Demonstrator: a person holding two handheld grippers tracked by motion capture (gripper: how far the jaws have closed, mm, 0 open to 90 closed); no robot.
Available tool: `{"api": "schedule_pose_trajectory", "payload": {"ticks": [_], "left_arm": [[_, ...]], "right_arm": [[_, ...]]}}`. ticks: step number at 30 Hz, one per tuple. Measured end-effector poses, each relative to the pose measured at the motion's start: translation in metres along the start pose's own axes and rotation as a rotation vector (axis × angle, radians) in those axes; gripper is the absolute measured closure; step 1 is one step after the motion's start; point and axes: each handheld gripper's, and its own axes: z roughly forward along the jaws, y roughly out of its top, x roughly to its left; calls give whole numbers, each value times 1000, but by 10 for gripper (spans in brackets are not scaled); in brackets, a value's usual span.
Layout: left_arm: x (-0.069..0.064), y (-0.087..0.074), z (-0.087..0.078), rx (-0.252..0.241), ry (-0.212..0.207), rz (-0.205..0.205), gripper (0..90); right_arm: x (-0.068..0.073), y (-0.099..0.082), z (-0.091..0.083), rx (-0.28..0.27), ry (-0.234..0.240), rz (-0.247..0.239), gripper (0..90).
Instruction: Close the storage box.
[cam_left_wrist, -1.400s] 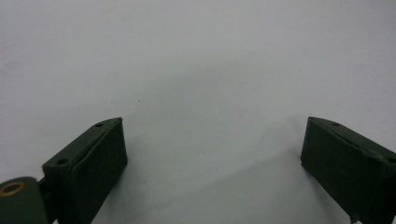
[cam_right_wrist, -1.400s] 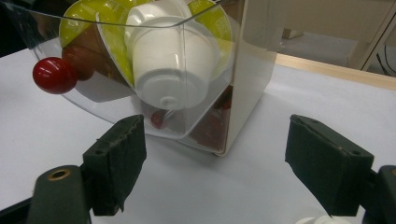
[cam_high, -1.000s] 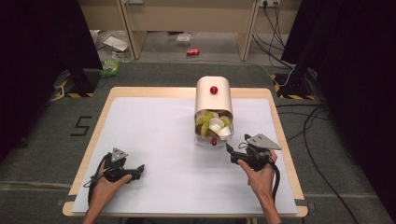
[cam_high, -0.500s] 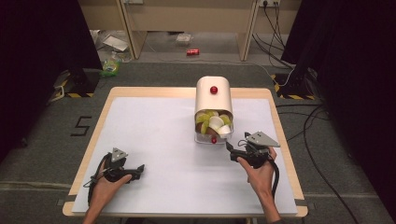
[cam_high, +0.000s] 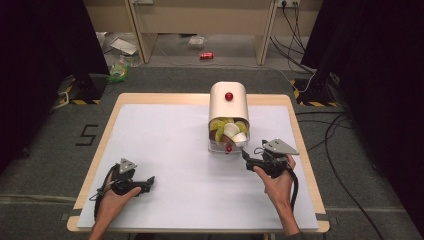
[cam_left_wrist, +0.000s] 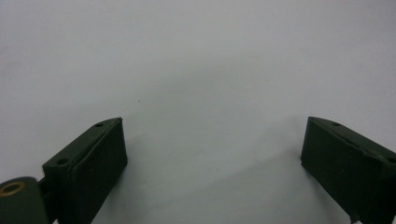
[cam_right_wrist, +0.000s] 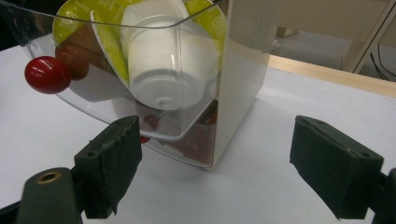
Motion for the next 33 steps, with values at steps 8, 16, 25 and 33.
{"api": "schedule_pose_trajectory", "payload": {"ticks": [8,16,25,33], "left_arm": [[0,0,0,0,0,0,60],[0,0,0,0,0,0,60],[0,0,0,0,0,0,60],[0,0,0,0,0,0,60]], "right_arm": [[-1,1,2,0,-3,-5,168],[-3,3,6,-1,-6,3,163],[-6,5,8,5,-20,4,164],[-8,7,15,-1,-32,1,170]]}}
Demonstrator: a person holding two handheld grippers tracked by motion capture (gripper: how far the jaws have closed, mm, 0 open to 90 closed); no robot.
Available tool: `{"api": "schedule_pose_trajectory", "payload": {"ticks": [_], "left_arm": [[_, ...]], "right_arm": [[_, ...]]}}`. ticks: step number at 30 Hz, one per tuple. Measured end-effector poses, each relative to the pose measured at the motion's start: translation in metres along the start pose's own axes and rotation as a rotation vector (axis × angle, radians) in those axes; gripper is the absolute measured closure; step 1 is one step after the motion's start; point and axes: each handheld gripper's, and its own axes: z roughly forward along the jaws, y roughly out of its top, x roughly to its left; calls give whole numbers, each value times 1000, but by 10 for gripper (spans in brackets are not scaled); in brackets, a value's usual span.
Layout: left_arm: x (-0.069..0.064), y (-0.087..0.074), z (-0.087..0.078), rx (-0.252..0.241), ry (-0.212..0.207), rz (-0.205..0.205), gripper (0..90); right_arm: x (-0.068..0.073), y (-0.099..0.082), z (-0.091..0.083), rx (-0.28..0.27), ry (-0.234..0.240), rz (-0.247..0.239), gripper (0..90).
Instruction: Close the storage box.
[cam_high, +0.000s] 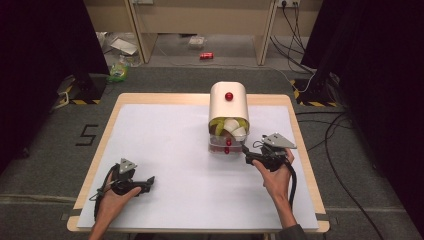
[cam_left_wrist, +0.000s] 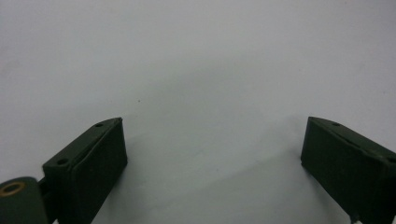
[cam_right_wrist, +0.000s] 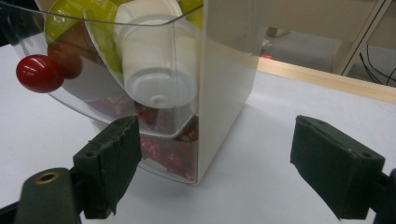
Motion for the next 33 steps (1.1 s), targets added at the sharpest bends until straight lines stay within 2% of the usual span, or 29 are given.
{"api": "schedule_pose_trajectory", "payload": {"ticks": [33], "left_arm": [[0,0,0,-1,1,-1,60]], "right_arm": [[-6,8,15,-12,-24,16,171]]}}
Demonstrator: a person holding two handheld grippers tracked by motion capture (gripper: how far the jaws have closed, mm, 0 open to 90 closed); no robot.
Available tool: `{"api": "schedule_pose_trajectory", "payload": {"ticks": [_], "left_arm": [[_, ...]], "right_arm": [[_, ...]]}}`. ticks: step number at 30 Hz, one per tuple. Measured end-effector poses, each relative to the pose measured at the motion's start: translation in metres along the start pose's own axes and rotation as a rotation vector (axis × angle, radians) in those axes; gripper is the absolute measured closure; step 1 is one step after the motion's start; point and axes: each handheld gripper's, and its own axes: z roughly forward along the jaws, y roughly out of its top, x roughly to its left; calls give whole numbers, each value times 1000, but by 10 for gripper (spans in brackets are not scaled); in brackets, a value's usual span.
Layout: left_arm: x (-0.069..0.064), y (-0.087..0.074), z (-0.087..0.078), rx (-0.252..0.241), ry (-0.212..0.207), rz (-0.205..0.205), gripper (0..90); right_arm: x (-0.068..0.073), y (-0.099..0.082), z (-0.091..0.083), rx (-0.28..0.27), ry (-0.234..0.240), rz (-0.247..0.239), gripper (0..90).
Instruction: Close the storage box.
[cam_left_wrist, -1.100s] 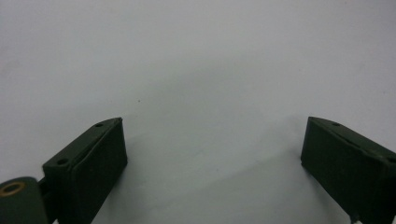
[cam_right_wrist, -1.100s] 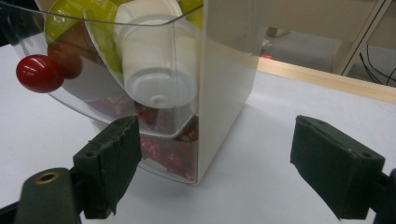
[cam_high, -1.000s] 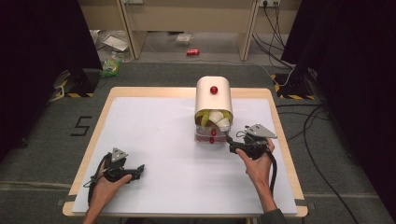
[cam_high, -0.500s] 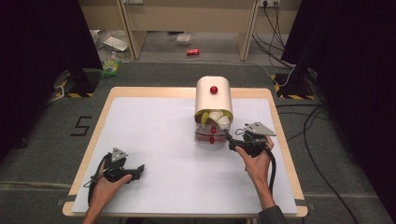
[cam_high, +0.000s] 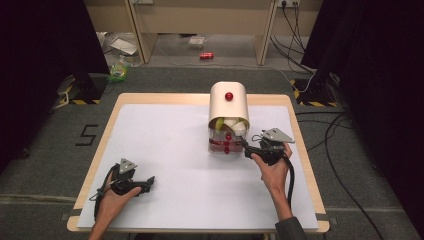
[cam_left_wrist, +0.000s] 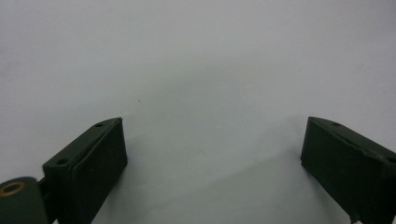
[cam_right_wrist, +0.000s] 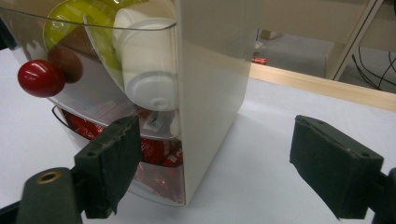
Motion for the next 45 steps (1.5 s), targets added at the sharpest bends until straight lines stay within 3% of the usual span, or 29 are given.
{"api": "schedule_pose_trajectory", "payload": {"ticks": [8,14,29,45], "left_arm": [[0,0,0,1,0,2,60],[0,0,0,1,0,2,60],[0,0,0,1,0,2,61],[0,0,0,1,0,2,61]], "right_arm": [[-1,0,0,4,0,3,170],[1,-1,-3,-3,12,4,240],[-3,-4,-22,7,24,24,179],[-8,-15,-40,28,30,29,174]]}}
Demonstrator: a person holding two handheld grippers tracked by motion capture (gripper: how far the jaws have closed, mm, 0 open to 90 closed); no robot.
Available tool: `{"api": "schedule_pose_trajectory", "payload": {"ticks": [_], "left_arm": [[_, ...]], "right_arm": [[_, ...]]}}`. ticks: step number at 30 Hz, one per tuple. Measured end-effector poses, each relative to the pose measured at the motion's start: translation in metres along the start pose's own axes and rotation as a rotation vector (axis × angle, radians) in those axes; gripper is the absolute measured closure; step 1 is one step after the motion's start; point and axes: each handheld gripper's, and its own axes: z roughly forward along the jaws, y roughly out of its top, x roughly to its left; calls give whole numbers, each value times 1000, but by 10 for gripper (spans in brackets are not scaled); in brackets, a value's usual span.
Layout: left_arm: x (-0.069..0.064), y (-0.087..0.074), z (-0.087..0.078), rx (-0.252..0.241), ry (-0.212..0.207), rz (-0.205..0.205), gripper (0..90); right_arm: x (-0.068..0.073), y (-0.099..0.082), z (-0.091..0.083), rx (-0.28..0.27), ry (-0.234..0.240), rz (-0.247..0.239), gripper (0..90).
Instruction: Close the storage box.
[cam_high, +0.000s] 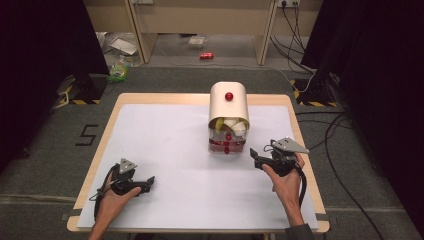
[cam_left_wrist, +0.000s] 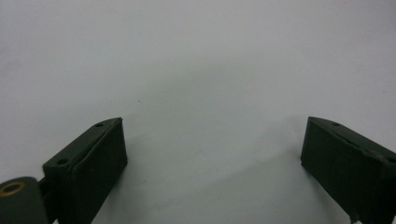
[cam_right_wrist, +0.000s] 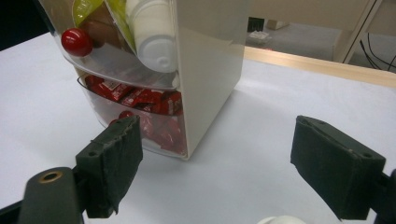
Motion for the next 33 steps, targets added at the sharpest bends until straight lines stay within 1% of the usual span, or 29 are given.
{"api": "schedule_pose_trajectory", "payload": {"ticks": [4,13,20,27,30,33], "left_arm": [[0,0,0,-1,0,-1,61],[0,0,0,-1,0,-1,61],[0,0,0,0,0,-2,61],[0,0,0,0,0,-2,61],[0,0,0,0,0,-1,61],[0,0,0,0,0,-1,61]], "right_arm": [[0,-3,-5,5,2,6,174],[0,-10,-12,14,8,1,174],[-1,-18,-21,18,11,18,174],[-8,-29,-28,27,7,29,174],[-10,-31,-30,34,5,34,174],[-10,-33,-31,37,7,30,174]]}}
